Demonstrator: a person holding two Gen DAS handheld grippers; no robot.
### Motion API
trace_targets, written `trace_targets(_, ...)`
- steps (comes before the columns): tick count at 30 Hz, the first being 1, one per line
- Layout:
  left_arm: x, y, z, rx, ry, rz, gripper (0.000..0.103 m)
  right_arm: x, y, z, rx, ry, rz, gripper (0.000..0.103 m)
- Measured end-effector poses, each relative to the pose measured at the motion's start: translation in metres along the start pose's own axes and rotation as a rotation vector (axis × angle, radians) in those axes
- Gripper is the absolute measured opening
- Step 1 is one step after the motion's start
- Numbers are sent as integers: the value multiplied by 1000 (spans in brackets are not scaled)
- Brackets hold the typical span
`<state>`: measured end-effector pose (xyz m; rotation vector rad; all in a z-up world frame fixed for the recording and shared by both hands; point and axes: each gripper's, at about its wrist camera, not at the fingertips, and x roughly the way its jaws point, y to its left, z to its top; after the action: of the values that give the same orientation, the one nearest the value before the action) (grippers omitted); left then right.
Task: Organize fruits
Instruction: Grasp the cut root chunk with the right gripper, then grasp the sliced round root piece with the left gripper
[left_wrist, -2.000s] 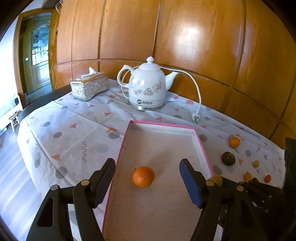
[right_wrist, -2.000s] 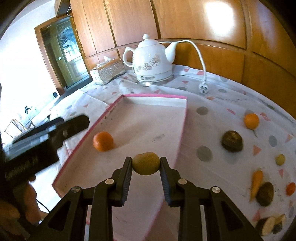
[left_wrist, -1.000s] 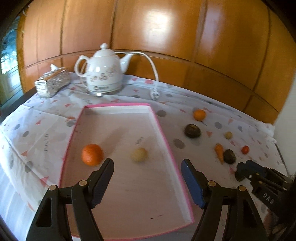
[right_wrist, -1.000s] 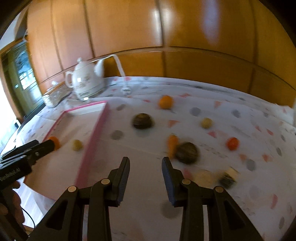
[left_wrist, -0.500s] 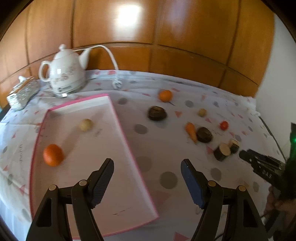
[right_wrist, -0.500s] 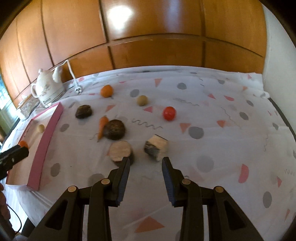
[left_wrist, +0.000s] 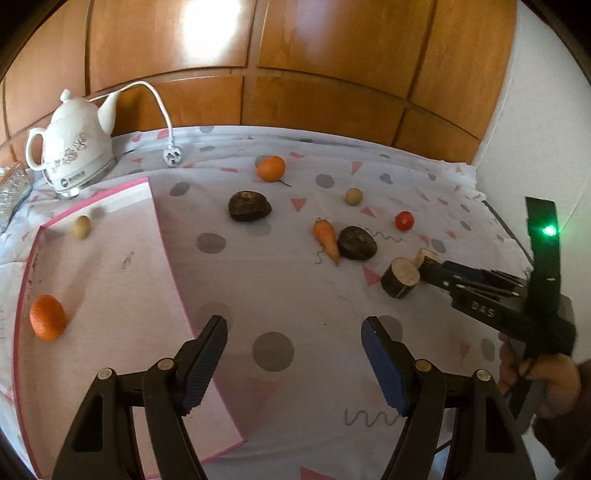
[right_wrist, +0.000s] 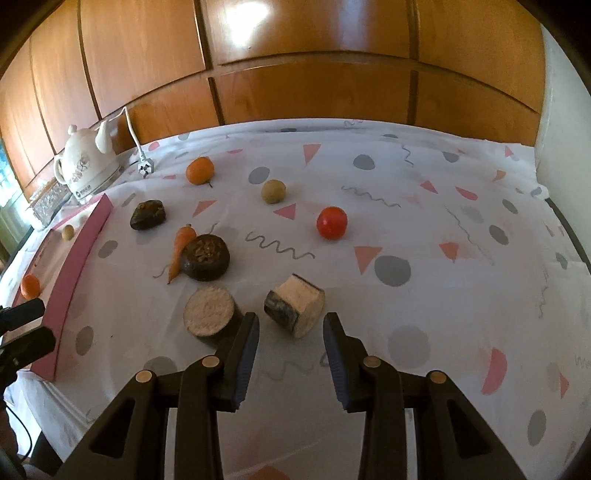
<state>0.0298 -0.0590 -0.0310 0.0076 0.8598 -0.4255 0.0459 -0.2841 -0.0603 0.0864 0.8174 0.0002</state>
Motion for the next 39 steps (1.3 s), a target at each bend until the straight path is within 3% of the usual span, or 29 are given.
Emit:
trace_targets(3,4,-2,0,1,6,-22,75,6,1,4,-26,-5,-4,49)
trace_targets(7,8,-5,2,3,12,-43,75,17,1,6,-52,1,-9,49)
trace_targets(9,12,-8,3,3,16,-59,75,20,-1,6,-58,-6,-12,38)
trace_targets(18,37,-37,15,58,54,-112,66,12,-31,-1,74,-53,-115,38)
trace_targets(29,73,-84,25,132,89,-130,66,13,-38,-4,106,-60,-93,38)
trace_targets(35,92,-90,30,123,104,-119,53,16,-40,-6,119,-50,-82,39)
trace_targets(39,101,-98,31,134,109,-128,37,16,-40,-6,118,-51,-85,39)
